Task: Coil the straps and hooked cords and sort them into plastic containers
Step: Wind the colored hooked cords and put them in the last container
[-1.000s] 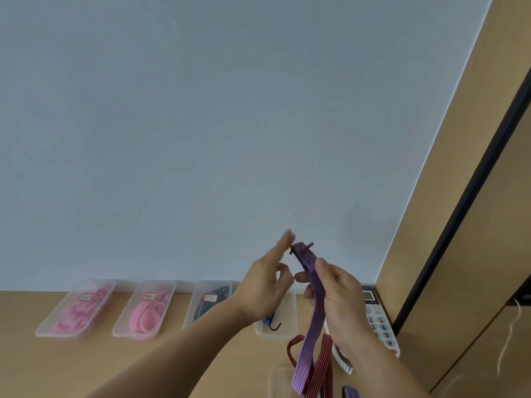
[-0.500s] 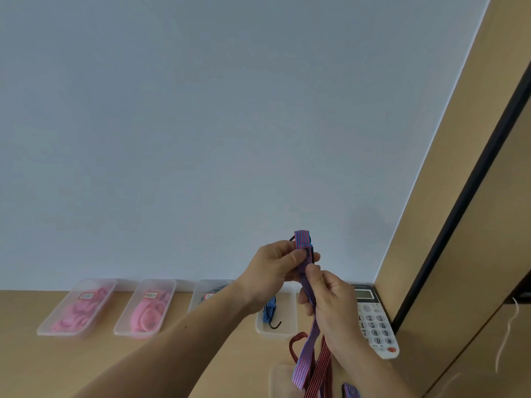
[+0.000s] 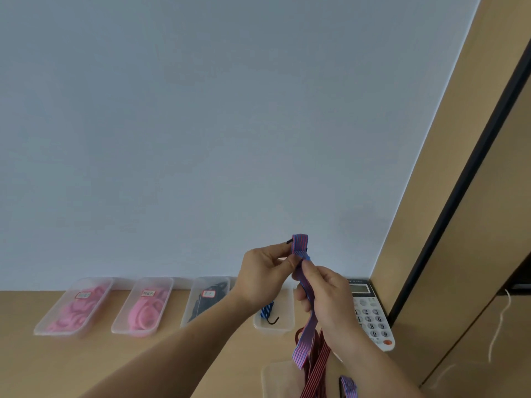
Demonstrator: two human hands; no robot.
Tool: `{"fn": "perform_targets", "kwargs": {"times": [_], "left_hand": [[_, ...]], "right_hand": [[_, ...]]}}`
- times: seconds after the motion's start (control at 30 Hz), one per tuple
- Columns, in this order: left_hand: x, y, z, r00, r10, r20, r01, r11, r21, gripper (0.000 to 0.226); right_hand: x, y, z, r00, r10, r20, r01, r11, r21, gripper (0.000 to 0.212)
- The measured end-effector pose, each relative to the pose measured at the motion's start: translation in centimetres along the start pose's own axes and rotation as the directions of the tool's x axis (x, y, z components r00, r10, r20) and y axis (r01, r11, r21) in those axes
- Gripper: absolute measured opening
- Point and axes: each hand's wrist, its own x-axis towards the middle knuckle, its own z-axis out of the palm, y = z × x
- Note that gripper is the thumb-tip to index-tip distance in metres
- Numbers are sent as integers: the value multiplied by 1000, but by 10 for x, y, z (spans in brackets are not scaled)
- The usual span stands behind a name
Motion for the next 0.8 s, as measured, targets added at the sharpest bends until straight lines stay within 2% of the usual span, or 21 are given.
{"fn": "perform_targets", "kwargs": {"times": [0.1,0.2,0.33,0.4,0.57,0.67,0.8], "left_hand": [[-3,-3,2,989,149,13,-148,969,197,17],[-4,-3,1,948,317,24,-299,867,399,16],[-5,-3,-3,862,496,106,-470,703,534,16],[-4,-5,-7,822,546,160,-530,633,564,23],[-2,-11,-17,801,544,248,-581,608,541,33],[-5,-13,-19,813,518,267,-570,612,548,40],[-5,-15,-17,895,366,254,-446,744,498,47]], "right_hand": [[1,-6,-2,1000,19,4,-19,999,47,44],[-1,-10,-2,999,33,24,-34,998,52,50],[-3,-8,1,998,54,11,-54,997,62,52],[-4,-5,1,997,64,44,-68,993,95,52],[-4,-7,3,986,62,155,-93,975,201,57],[0,-7,1,988,53,146,-71,990,120,64],[3,-6,-3,995,57,78,-66,990,121,59]]}}
